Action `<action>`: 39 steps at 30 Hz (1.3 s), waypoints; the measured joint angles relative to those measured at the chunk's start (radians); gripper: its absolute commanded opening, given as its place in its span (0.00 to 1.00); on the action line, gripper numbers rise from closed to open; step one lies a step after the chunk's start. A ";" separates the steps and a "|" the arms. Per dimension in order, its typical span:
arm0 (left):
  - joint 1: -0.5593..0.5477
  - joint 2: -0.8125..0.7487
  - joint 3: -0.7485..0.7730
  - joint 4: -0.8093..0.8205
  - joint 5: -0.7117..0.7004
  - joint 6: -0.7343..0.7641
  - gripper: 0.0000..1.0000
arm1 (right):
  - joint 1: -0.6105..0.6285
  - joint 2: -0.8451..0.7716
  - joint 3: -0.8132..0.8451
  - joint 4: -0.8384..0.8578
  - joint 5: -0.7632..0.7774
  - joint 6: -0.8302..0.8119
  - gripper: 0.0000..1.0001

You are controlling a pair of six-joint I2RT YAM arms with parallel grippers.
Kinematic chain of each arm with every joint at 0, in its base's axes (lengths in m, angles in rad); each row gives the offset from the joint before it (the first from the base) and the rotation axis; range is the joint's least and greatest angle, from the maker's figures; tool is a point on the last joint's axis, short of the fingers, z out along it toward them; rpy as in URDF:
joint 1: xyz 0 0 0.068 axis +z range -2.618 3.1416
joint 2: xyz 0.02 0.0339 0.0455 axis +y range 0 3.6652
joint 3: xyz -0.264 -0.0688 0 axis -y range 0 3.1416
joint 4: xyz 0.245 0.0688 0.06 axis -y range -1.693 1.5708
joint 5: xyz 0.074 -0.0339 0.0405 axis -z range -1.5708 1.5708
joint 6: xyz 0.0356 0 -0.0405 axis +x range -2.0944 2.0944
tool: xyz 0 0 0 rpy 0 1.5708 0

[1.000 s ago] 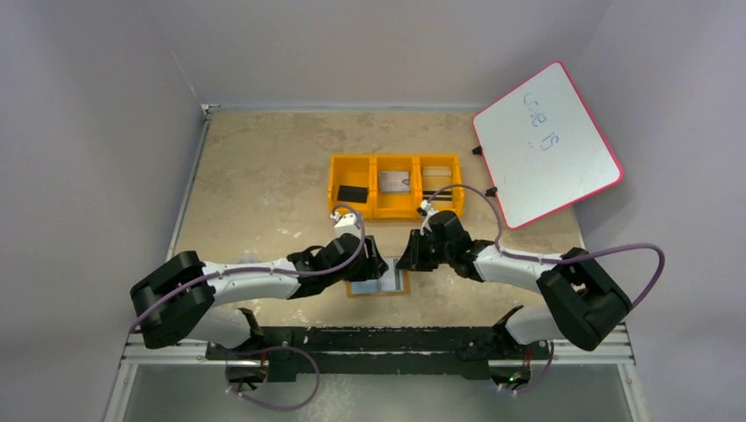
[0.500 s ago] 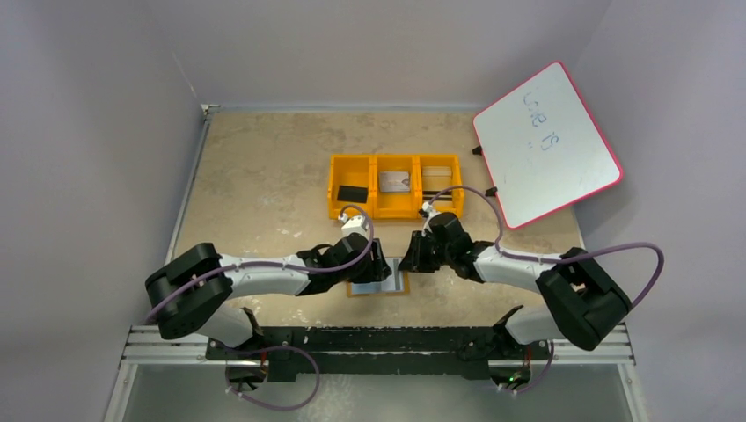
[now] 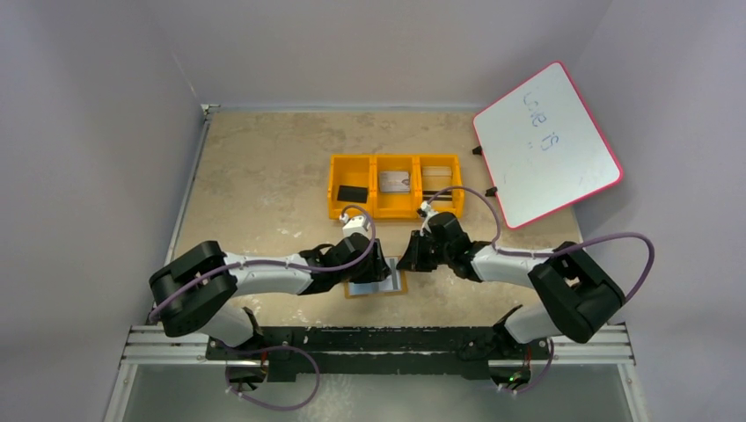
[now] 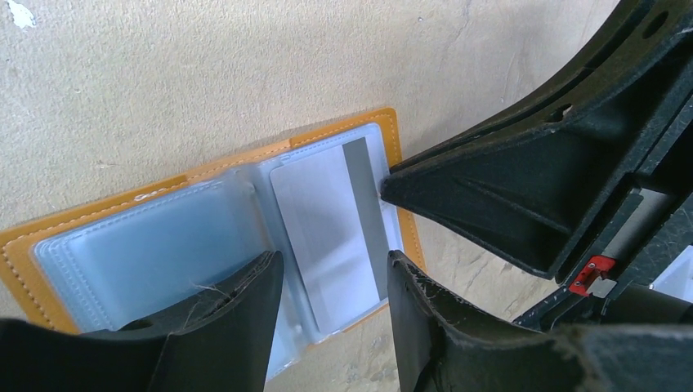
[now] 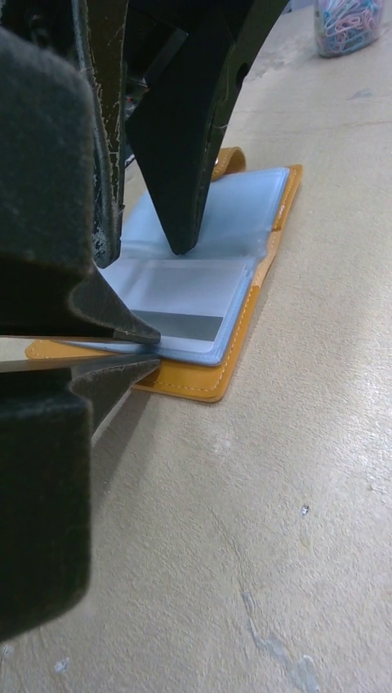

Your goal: Take the credit cards out of the card holder

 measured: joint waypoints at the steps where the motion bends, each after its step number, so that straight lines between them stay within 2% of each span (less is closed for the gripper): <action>1: 0.000 0.001 0.000 0.001 0.000 0.000 0.49 | 0.000 0.002 0.000 0.004 -0.001 0.000 0.10; 15: 0.000 0.015 -0.042 0.089 -0.008 -0.069 0.45 | -0.001 0.019 -0.010 0.049 -0.022 0.003 0.07; 25: 0.000 0.003 -0.111 0.192 -0.054 -0.166 0.47 | -0.004 0.020 -0.025 0.076 -0.031 0.004 0.00; 35: -0.006 -0.003 -0.100 0.154 -0.109 -0.186 0.47 | -0.008 0.031 -0.060 0.143 -0.082 0.045 0.00; 39: -0.010 -0.011 -0.099 0.133 -0.141 -0.192 0.42 | -0.008 0.059 -0.060 0.179 -0.100 0.069 0.00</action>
